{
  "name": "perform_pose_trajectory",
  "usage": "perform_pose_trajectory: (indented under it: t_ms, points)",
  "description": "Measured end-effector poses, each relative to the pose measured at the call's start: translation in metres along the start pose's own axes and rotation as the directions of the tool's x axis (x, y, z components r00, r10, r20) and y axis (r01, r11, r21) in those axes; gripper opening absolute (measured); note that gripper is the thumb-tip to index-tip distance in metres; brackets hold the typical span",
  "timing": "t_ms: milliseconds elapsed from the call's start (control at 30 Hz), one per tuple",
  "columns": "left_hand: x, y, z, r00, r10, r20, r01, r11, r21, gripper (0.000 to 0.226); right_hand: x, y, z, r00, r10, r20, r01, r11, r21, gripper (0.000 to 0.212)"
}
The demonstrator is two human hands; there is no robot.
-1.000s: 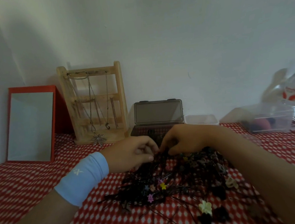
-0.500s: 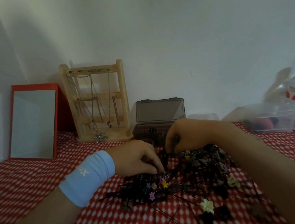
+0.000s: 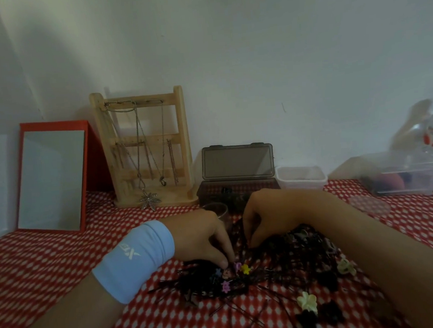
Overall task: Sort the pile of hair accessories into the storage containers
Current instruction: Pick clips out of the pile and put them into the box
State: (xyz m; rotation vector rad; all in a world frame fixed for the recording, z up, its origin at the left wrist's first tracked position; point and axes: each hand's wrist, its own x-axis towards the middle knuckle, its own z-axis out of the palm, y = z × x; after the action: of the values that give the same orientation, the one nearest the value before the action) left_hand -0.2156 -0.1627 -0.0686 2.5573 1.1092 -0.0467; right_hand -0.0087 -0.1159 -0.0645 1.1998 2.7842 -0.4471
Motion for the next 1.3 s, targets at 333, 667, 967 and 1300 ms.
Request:
perform_pose_trajectory:
  t_ms: [333, 667, 967, 1300]
  points:
    - [-0.008, -0.012, -0.013, 0.986, -0.057, -0.158, -0.013, 0.914, -0.406, 0.009, -0.006, 0.0, -0.011, 0.995, 0.01, -0.095, -0.002, 0.996, 0.092, 0.018]
    - [0.002, -0.039, -0.002, 0.756, -0.238, -0.609, 0.095, 0.961, -0.258, 0.01, 0.013, -0.019, -0.019, 0.94, 0.048, -0.337, -0.044, 0.999, 0.019, 0.017]
    - [-0.005, -0.056, -0.004, 0.732, -0.3, -0.611, 0.097, 0.935, -0.342, 0.018, 0.036, -0.028, -0.02, 0.947, 0.069, -0.313, -0.073, 0.997, -0.001, 0.032]
    - [0.003, -0.045, 0.002, 0.868, -0.253, -0.427, 0.093, 0.929, -0.359, 0.065, -0.021, -0.047, -0.006, 0.999, -0.002, -0.037, 0.006, 0.994, 0.112, 0.013]
